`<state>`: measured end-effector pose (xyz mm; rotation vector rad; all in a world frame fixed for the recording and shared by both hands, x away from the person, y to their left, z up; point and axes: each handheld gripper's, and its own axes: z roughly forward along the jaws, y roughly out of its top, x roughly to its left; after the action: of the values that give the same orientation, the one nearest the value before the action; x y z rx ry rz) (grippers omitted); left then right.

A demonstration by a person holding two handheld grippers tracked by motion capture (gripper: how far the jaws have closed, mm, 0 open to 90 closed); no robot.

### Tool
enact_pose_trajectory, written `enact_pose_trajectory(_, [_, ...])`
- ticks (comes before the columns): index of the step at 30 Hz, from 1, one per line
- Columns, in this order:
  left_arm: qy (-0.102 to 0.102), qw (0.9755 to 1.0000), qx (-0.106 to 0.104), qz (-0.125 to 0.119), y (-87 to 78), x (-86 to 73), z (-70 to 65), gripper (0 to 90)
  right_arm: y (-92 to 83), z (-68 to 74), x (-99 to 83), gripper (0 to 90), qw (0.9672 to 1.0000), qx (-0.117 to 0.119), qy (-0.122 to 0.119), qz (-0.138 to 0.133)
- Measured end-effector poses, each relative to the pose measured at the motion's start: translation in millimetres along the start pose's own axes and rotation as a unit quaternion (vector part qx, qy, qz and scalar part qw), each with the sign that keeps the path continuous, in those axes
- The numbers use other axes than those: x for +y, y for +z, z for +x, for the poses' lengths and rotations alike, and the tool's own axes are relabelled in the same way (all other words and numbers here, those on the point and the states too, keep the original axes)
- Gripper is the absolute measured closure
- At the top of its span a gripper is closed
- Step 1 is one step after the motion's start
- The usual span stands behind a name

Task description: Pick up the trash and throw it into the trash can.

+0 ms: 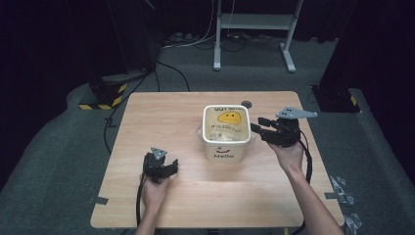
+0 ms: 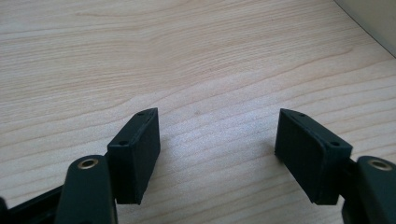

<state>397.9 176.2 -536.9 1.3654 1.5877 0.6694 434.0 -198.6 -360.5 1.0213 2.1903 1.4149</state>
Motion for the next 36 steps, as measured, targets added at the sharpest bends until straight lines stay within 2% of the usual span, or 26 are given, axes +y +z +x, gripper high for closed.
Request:
enact_pose_trajectory(24, [0.001,1.0,0.002,0.002,-0.3,-0.1,0.2,30.9,-20.9,-21.0,-30.7,55.7,0.9991,-0.026,0.033,-0.008])
enact_pose_trajectory(36, [0.002,1.0,0.002,0.002,-0.4,-0.1,0.2,30.9,-21.1,-28.4,-53.5,55.7,0.9978,-0.032,0.058,-0.005])
